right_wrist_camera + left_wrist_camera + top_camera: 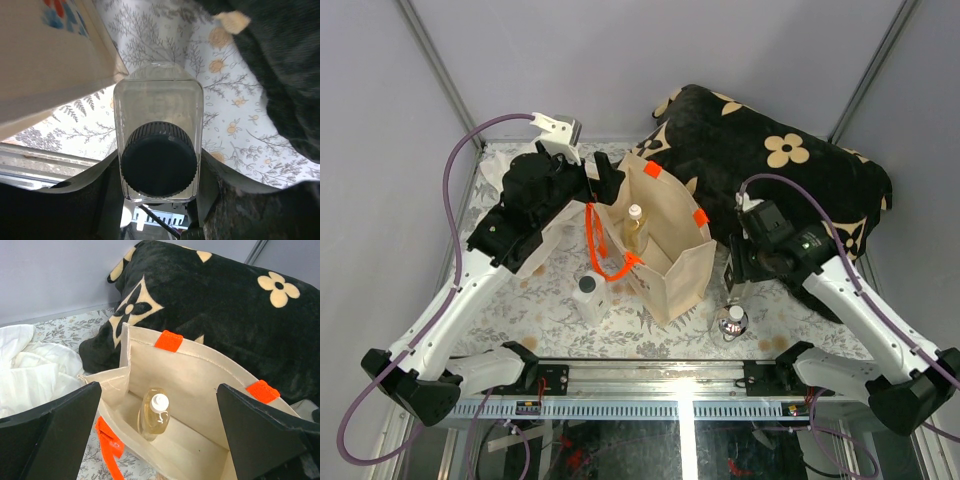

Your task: Place the personal care products into the canvas bag

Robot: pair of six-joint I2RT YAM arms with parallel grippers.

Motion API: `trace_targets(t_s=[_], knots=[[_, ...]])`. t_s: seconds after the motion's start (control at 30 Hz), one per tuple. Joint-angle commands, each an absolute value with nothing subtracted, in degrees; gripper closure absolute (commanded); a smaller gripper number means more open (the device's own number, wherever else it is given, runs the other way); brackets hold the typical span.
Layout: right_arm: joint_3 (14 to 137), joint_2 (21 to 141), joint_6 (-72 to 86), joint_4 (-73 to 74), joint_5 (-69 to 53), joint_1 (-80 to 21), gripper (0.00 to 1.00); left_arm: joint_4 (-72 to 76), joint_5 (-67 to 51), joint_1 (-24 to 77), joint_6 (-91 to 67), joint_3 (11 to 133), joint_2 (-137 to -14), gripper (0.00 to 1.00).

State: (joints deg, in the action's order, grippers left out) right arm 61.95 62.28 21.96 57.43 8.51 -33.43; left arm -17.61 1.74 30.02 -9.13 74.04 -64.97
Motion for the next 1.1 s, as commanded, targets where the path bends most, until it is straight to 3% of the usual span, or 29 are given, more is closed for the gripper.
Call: trace_targets(t_s=[0.0, 0.63, 1.07], knots=[[73.9, 59.6, 22.2, 59.3, 14.7, -33.7, 1.00, -17.1, 2.7, 30.3, -8.6, 73.8, -65.2, 0.00], [118.0, 83.0, 0.4, 50.6, 16.1, -34.1, 1.00, -18.2, 4.6, 30.3, -7.5, 70.3, -65.2, 0.00], [113.3, 77.4, -1.6, 36.5, -1.5, -37.3, 1.00, -17.8, 4.4, 30.3, -7.2, 70.7, -67.0, 0.00]])
